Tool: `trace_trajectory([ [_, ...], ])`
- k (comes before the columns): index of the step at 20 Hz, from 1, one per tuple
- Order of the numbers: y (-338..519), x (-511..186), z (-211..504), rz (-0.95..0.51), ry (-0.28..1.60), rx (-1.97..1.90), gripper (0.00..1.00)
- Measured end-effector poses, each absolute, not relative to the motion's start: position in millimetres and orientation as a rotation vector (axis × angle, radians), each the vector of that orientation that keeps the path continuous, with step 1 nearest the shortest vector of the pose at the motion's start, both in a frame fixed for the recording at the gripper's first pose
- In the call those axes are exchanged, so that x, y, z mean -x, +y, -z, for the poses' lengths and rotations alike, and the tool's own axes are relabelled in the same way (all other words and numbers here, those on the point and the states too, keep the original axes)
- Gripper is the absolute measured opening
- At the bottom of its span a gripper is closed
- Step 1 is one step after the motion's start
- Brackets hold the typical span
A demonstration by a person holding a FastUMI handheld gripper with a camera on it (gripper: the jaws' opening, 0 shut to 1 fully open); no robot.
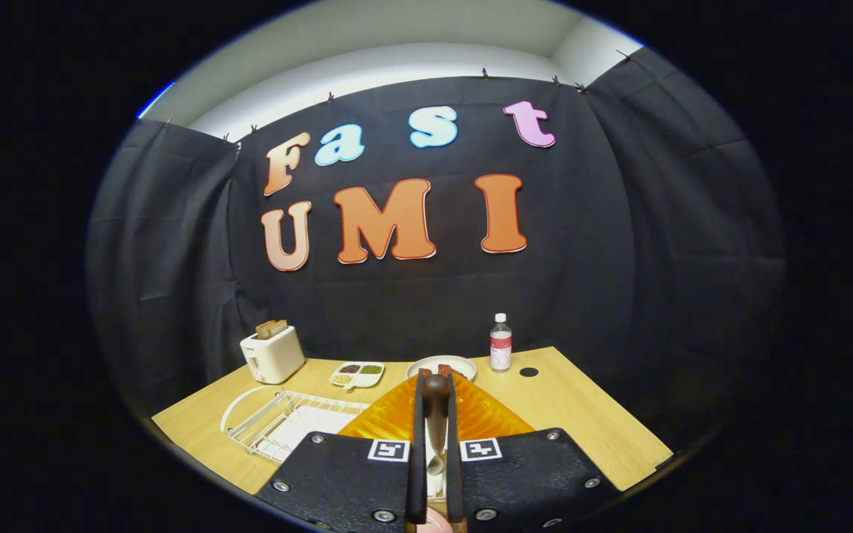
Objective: Take the plate from the dish rack, then take the spoon from the basket and place it into the plate.
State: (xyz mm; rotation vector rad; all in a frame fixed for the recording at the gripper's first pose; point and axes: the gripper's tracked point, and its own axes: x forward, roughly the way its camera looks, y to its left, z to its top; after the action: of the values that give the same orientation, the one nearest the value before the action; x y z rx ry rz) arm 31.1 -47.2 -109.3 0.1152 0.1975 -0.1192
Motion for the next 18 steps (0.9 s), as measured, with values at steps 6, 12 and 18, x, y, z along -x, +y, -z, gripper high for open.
trace_trajectory([
  [6, -6.9, -1.4, 128.2, 0.053, 0.235, -0.08, 0.1],
  [12, 17.2, 17.2, 174.9, 0.001, 0.335, -0.104, 0.1],
  [18, 34.2, 25.9, 209.2, -0.049, 0.401, -0.18, 0.11],
])
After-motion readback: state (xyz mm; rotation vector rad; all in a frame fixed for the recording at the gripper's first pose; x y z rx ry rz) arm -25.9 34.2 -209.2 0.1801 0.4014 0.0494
